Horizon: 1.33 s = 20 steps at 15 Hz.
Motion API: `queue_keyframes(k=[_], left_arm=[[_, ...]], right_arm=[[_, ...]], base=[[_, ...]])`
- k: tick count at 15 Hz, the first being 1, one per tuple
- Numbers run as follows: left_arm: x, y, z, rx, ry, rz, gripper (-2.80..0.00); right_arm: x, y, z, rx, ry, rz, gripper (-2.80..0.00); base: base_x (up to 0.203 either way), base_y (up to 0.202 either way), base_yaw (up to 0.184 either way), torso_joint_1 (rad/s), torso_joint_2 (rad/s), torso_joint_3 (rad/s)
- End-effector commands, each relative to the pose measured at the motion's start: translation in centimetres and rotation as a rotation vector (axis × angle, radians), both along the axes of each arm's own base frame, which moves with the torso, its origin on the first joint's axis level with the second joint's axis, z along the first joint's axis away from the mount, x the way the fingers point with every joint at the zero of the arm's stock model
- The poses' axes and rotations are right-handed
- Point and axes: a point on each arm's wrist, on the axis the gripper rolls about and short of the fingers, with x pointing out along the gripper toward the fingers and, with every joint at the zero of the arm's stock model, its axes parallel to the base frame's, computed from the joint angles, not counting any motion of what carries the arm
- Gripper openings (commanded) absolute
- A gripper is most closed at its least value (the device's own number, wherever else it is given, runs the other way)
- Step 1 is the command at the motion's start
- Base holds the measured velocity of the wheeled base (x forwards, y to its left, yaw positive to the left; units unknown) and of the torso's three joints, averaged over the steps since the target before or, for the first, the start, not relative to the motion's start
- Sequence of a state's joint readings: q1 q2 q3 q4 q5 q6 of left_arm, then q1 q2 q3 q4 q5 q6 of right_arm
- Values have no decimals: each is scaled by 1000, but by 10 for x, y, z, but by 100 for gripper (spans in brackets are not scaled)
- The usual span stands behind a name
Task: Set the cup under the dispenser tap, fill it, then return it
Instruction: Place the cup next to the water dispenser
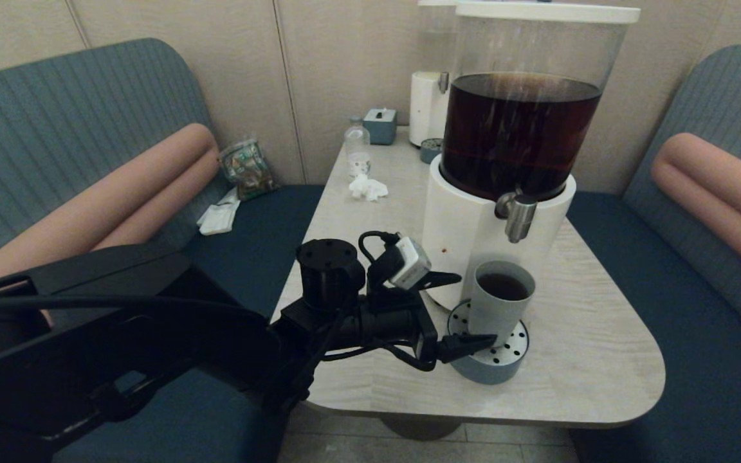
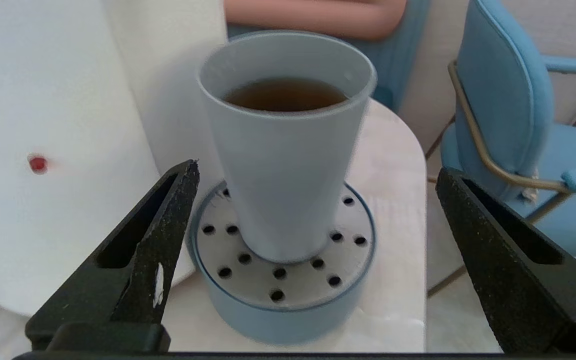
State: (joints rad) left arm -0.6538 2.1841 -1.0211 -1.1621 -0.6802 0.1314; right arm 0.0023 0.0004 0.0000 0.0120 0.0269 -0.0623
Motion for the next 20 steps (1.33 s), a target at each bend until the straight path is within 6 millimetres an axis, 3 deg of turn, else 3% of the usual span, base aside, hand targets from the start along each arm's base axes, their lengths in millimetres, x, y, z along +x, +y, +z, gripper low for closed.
queue_keyframes(k=[1, 20], left_arm=[[5, -4, -1, -10, -9, -4, 0], [20, -24, -12, -40, -18, 8, 0]], right_arm=[[0, 0, 0, -1, -2, 1, -280], [0, 0, 0, -1, -2, 1, -280]], base=[[0, 0, 0, 0, 0, 0], [0, 0, 0, 0, 0, 0]])
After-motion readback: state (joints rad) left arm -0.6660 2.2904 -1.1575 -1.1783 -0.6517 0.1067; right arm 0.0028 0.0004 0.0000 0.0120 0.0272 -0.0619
